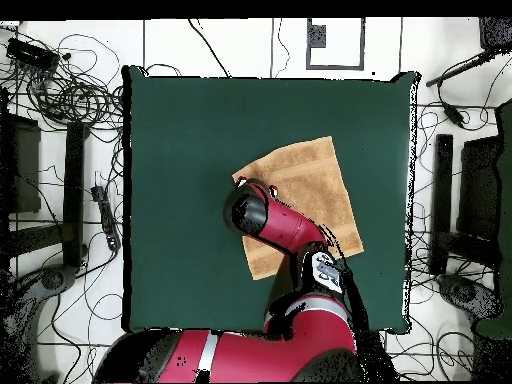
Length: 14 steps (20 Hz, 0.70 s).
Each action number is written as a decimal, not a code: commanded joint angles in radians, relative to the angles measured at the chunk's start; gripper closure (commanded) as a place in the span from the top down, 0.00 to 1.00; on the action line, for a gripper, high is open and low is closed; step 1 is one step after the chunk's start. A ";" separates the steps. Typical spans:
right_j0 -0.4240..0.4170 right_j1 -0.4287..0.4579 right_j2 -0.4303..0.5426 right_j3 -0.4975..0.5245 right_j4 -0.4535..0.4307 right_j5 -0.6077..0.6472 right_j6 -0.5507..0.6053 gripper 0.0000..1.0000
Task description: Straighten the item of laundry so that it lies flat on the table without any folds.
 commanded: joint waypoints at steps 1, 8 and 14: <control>0.036 0.127 0.076 0.040 0.000 -0.044 0.220 0.00; 0.033 0.128 0.078 0.053 0.024 -0.062 0.256 0.00; 0.028 0.128 0.082 0.037 0.010 0.021 0.208 1.00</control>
